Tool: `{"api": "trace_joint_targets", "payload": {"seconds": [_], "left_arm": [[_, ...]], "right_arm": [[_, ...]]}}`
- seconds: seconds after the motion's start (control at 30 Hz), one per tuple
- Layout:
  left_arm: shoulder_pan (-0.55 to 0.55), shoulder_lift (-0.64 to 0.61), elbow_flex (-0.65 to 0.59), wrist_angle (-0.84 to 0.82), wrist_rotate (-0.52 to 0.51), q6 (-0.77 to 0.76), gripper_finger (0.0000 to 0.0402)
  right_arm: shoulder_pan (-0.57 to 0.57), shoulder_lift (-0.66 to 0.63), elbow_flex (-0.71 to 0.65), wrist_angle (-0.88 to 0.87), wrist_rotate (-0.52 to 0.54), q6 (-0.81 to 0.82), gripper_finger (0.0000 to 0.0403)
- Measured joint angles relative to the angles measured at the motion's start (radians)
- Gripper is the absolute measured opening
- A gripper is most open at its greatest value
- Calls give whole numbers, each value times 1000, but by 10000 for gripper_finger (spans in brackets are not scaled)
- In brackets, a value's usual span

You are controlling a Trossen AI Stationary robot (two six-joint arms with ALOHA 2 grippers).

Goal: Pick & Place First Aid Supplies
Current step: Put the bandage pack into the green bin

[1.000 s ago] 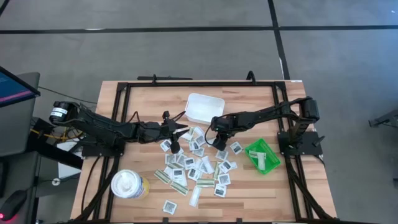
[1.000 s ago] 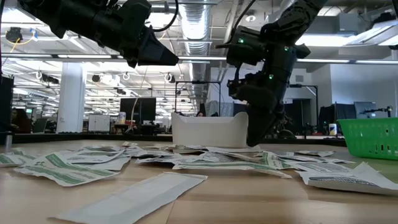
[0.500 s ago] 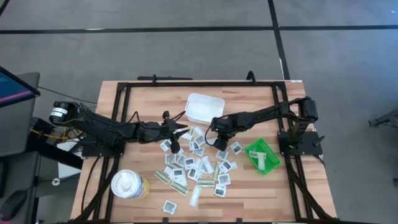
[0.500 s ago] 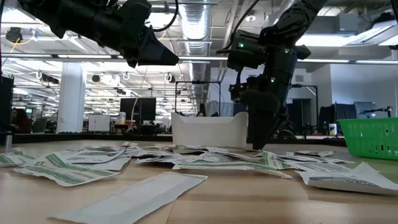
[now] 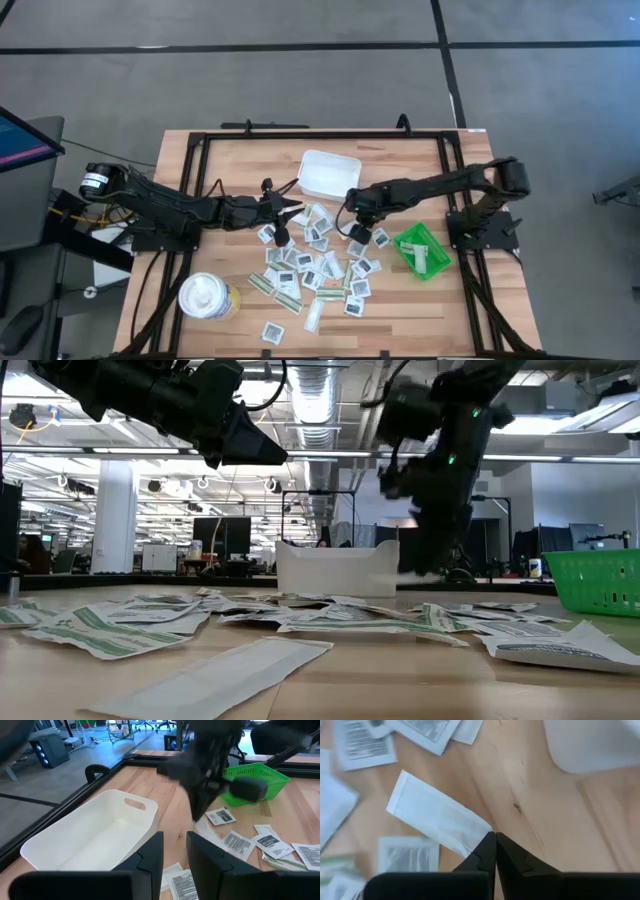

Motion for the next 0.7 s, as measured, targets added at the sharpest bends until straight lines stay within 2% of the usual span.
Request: {"api": "trace_joint_targets", "payload": {"seconds": [0.2,0.33,0.53,0.7], "left_arm": [[0,0,0,0,0,0,85],[0,0,0,0,0,0,85],[0,0,0,0,0,0,85],[0,0,0,0,0,0,85]], "right_arm": [[100,-189,0,-187,33,67,1],[201,-292,1,-366,56,207,1],[375,-355,1,-628,93,514,1],[510,-351,0,-722,109,708,1]]}}
